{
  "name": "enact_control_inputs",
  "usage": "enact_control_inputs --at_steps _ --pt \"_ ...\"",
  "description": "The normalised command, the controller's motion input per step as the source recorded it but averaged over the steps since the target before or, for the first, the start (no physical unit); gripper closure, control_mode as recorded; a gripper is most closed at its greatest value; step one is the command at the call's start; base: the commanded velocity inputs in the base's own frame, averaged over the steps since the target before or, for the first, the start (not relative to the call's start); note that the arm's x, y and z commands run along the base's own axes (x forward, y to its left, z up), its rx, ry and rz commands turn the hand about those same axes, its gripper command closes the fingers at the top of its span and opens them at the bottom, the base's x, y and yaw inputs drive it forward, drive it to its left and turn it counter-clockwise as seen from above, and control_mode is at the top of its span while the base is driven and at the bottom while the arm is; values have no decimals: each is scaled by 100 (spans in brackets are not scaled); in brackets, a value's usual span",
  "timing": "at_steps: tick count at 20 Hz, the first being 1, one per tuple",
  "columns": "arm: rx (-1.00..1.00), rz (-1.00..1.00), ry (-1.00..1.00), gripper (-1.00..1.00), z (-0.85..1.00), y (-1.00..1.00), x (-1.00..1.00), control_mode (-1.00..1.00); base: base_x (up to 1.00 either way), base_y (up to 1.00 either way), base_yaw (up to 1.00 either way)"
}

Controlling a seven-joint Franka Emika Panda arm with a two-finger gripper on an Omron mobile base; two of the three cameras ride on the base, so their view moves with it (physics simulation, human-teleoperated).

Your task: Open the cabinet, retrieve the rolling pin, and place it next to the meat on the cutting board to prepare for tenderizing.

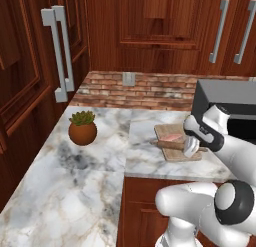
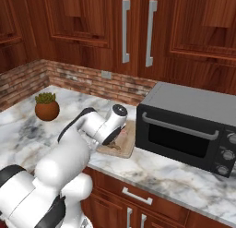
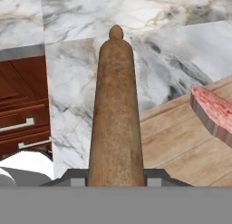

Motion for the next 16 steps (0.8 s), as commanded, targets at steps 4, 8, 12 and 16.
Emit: enact_control_inputs --at_steps 4,8,12,16 --pt "-3 4 0 100 -27 -3 21 -100 0 0 0" --pt "-3 4 0 100 -24 0 10 -100 0 0 0" --pt "0 2 0 100 -12 0 1 -100 0 0 0" --pt "0 1 0 100 -10 -4 1 -100 0 0 0"
